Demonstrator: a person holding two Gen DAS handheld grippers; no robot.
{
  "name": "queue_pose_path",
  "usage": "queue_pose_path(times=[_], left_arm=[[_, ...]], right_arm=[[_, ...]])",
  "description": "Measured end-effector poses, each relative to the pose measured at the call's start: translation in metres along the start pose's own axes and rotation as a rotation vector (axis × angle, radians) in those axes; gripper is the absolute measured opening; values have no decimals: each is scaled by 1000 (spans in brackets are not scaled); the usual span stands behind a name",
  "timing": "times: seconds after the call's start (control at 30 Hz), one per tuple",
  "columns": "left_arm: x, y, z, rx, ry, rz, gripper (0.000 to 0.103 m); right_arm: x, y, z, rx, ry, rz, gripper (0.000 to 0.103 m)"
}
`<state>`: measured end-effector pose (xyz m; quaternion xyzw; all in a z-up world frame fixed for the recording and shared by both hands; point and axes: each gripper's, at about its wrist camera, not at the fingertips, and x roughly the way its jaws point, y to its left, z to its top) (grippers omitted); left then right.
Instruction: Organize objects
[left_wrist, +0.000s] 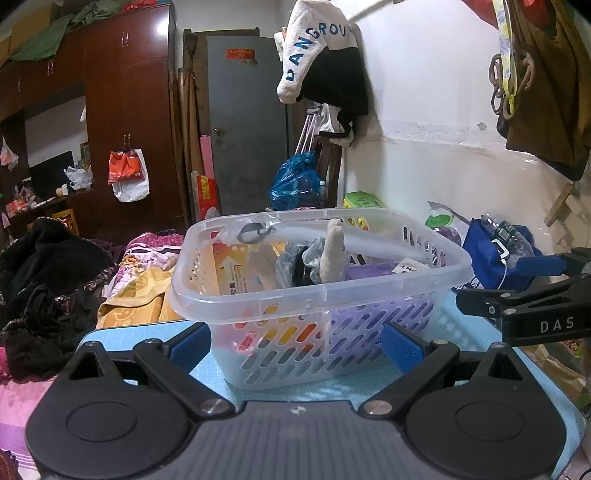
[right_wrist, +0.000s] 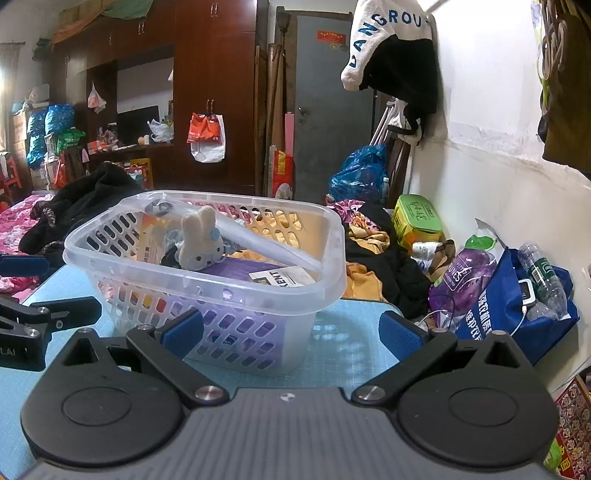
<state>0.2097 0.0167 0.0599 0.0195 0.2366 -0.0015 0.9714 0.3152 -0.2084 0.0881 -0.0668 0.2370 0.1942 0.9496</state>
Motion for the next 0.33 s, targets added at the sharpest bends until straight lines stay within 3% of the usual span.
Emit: queue_pose_path(times=[0.33], left_arm=[[0,-3,0,0,-14,4,100]], right_arm=[[2,3,-4,-16,4,8,103]])
